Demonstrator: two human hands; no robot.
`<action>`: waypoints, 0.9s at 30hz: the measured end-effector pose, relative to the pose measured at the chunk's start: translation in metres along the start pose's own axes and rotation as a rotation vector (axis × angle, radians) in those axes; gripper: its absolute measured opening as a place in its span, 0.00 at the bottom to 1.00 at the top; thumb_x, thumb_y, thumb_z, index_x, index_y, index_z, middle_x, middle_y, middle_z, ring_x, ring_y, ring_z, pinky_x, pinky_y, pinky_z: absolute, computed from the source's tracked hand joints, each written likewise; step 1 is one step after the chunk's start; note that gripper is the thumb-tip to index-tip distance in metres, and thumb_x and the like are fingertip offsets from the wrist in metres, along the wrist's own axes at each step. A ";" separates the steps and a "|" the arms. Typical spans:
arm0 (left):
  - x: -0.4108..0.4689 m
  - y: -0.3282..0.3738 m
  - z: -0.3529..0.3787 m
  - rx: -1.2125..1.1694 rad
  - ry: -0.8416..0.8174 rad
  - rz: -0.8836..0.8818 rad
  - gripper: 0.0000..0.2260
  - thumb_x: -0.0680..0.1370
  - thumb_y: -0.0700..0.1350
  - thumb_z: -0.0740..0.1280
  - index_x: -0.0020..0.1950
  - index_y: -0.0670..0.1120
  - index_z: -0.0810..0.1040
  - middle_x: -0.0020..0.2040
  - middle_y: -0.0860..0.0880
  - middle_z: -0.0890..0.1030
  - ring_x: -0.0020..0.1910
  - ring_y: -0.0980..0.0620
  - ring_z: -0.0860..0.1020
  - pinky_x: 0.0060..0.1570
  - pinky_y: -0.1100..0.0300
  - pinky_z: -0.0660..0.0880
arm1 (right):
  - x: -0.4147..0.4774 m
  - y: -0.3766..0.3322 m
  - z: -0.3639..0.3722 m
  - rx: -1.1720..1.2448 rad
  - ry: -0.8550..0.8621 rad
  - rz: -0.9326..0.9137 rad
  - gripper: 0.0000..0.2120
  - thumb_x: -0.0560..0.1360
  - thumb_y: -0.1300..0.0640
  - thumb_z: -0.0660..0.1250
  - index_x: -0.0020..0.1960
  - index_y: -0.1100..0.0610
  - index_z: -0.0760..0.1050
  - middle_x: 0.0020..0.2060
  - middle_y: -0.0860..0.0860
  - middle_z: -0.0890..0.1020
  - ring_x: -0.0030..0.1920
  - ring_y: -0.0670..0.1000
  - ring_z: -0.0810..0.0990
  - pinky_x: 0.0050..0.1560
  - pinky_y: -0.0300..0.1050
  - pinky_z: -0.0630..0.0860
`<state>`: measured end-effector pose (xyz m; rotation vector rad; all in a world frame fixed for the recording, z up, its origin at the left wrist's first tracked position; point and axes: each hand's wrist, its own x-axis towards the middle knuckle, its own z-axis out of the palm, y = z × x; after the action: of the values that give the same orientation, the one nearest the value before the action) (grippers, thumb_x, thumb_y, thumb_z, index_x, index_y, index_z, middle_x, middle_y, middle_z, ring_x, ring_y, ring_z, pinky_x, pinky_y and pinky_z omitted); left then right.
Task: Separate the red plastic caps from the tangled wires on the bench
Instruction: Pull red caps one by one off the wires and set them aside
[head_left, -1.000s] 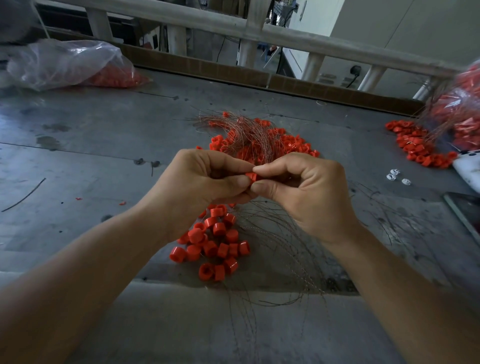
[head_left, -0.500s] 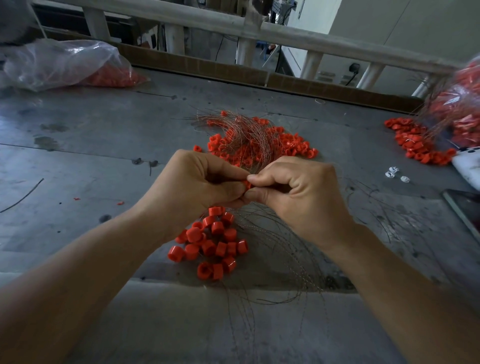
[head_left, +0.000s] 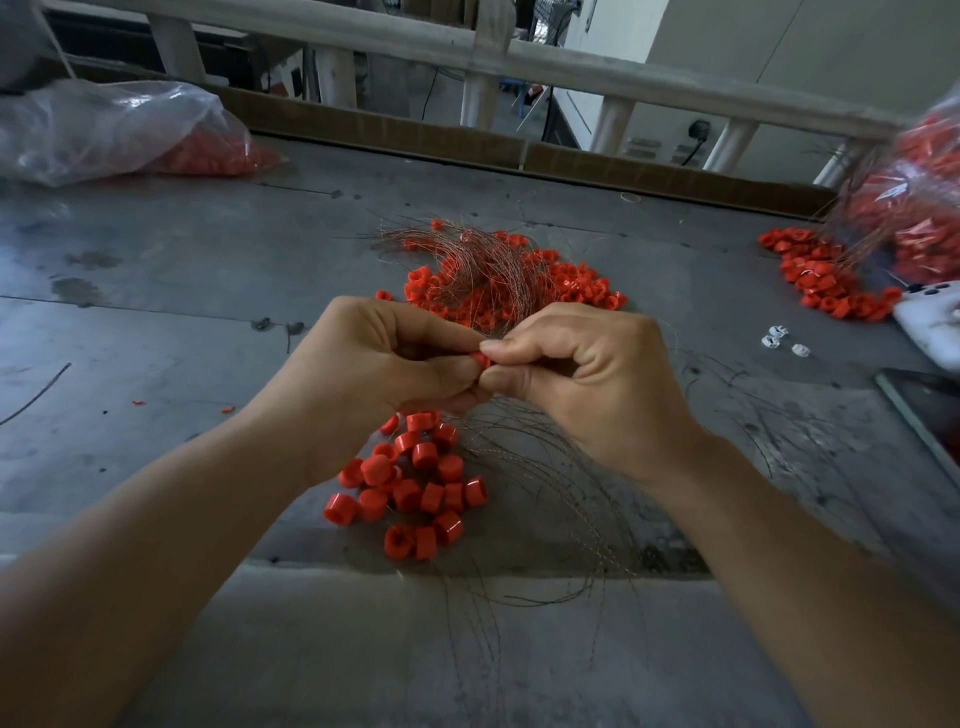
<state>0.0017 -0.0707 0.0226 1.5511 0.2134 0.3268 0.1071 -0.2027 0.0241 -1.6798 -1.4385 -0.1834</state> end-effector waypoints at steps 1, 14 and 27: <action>0.000 0.000 0.000 -0.005 -0.006 -0.005 0.10 0.58 0.42 0.70 0.38 0.49 0.85 0.36 0.46 0.84 0.36 0.52 0.83 0.36 0.67 0.77 | 0.000 0.000 0.000 -0.006 0.000 -0.004 0.10 0.64 0.62 0.72 0.44 0.65 0.81 0.38 0.49 0.79 0.41 0.46 0.79 0.43 0.34 0.77; -0.002 0.006 -0.005 -0.157 -0.225 -0.139 0.19 0.61 0.37 0.68 0.52 0.40 0.75 0.34 0.44 0.83 0.31 0.51 0.82 0.30 0.65 0.77 | 0.004 -0.008 -0.011 0.172 -0.317 0.181 0.13 0.66 0.51 0.67 0.51 0.49 0.77 0.40 0.42 0.75 0.43 0.40 0.75 0.45 0.36 0.74; -0.011 0.008 0.013 0.047 -0.127 0.141 0.28 0.60 0.46 0.70 0.59 0.54 0.69 0.37 0.43 0.83 0.35 0.50 0.83 0.35 0.64 0.78 | -0.001 -0.007 -0.006 -0.011 -0.210 0.061 0.02 0.71 0.65 0.67 0.43 0.62 0.77 0.39 0.40 0.71 0.40 0.38 0.72 0.42 0.28 0.68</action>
<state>-0.0044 -0.0866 0.0295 1.6307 0.0125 0.3345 0.1032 -0.2082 0.0309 -1.7915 -1.5384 0.0198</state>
